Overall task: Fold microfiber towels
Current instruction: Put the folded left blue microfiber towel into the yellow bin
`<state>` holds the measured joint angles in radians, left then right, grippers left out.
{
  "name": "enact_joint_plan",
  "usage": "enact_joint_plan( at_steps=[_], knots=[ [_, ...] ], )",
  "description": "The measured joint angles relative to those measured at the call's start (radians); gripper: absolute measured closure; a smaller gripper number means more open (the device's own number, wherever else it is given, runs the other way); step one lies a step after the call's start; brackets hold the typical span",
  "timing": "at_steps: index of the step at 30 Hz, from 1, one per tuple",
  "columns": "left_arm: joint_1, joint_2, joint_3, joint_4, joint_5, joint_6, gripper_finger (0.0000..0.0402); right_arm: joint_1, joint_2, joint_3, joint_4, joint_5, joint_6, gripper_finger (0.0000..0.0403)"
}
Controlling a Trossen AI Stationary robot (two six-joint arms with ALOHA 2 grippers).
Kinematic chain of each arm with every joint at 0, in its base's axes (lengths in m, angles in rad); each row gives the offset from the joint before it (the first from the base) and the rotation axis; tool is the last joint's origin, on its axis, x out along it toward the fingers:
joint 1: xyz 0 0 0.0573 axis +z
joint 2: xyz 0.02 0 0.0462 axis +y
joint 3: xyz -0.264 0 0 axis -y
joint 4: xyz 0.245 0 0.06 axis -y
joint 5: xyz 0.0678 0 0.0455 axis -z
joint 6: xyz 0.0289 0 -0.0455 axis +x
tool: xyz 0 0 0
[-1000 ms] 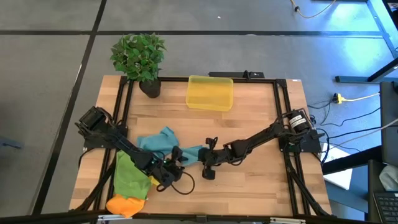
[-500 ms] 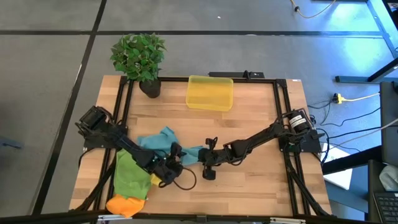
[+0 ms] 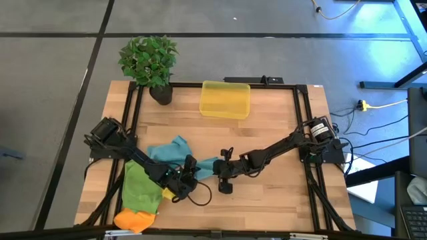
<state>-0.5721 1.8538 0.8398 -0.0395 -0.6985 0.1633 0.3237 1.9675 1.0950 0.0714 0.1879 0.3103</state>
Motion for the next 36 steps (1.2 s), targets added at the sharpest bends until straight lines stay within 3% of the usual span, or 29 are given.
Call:
enact_joint_plan(
  at_steps=[5, 7, 10, 18, 23, 31, 36],
  knots=[
    [-0.004, 0.000, -0.001, 0.018, 0.000, -0.004, 0.0372, 0.000, 0.000, 0.000, -0.006, 0.000, 0.000, 0.0358],
    [0.001, 0.002, -0.001, 0.019, 0.007, -0.051, 0.0391, 0.000, 0.000, 0.000, -0.009, 0.037, 0.001, 0.0334],
    [0.012, -0.001, -0.002, 0.018, 0.033, -0.095, 0.0393, 0.003, 0.000, 0.001, -0.036, 0.085, -0.022, 0.0300],
    [0.032, -0.023, -0.004, 0.011, 0.071, -0.110, 0.0400, 0.034, 0.000, 0.002, -0.113, 0.091, -0.127, 0.0207],
    [0.053, -0.058, -0.005, 0.014, 0.196, -0.139, 0.0401, 0.090, -0.010, 0.002, -0.171, 0.235, -0.158, 0.0154],
    [0.073, -0.066, -0.005, 0.010, 0.228, -0.143, 0.0401, 0.178, -0.010, 0.002, -0.199, 0.299, -0.104, 0.0121],
    [0.077, -0.066, -0.005, 0.014, 0.229, -0.135, 0.0401, 0.193, -0.001, -0.020, -0.205, 0.400, -0.082, 0.0119]
  ],
)
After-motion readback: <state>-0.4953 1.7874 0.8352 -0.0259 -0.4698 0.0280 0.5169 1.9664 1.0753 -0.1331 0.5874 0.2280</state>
